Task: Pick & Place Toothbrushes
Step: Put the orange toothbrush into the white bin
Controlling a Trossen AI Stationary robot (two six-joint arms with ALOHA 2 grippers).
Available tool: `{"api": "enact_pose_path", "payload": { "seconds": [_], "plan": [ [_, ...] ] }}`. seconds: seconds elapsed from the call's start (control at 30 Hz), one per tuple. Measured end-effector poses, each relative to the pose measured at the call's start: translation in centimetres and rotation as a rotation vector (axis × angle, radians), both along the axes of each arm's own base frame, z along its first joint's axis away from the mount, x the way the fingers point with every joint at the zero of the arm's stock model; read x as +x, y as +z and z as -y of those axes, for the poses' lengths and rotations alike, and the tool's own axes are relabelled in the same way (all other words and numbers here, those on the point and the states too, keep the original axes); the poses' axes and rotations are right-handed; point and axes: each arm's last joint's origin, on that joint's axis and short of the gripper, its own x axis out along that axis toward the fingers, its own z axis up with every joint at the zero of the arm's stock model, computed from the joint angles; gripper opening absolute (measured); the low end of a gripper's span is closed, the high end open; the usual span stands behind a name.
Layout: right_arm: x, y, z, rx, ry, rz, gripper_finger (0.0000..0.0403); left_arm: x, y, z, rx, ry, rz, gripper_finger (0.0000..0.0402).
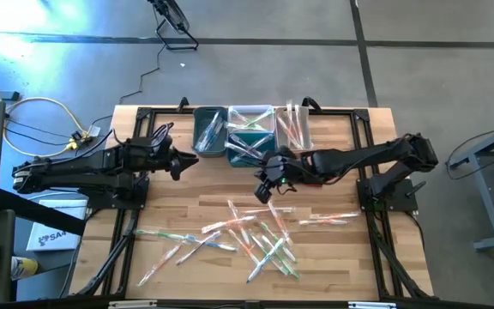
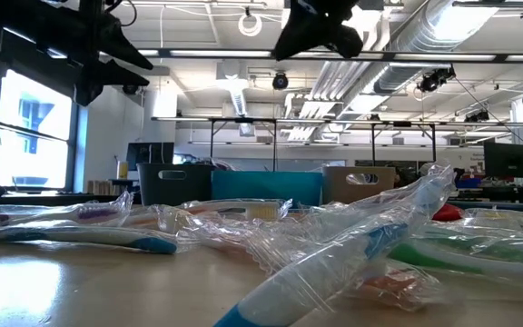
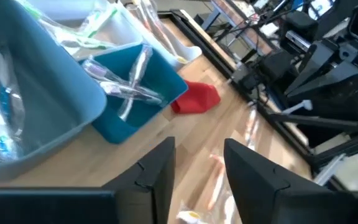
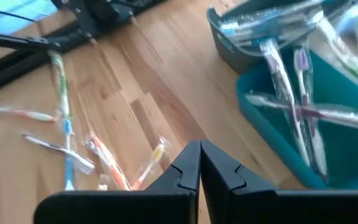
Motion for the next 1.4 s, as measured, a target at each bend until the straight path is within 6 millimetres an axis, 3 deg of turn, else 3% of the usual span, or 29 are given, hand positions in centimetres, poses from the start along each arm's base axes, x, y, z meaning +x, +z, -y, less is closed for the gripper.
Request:
{"api": "enact_pose_path", "payload": {
  "seconds": [0.3, 0.53, 0.97, 1.4],
  "plan": [
    [-2.7, 2.7, 0.4, -0.087, 0.06, 0.0, 0.0004, 0.1, 0.1, 0.0, -0.106, 0.035, 0.046, 0.0116],
    [-4.0, 4.0, 1.3, -0.157, 0.056, 0.008, 0.0004, 0.4, 1.0, 0.4, -0.092, -0.078, 0.131, 0.0116],
    [-4.7, 4.2, 5.1, -0.151, 0.058, -0.044, 0.0003, 0.9, 1.4, 3.2, -0.031, -0.166, 0.163, 0.0115],
    [-4.8, 4.2, 7.1, -0.131, 0.093, -0.049, 0.0003, 3.2, -0.7, 6.2, -0.093, -0.17, 0.032, 0.0115]
  ]
}}
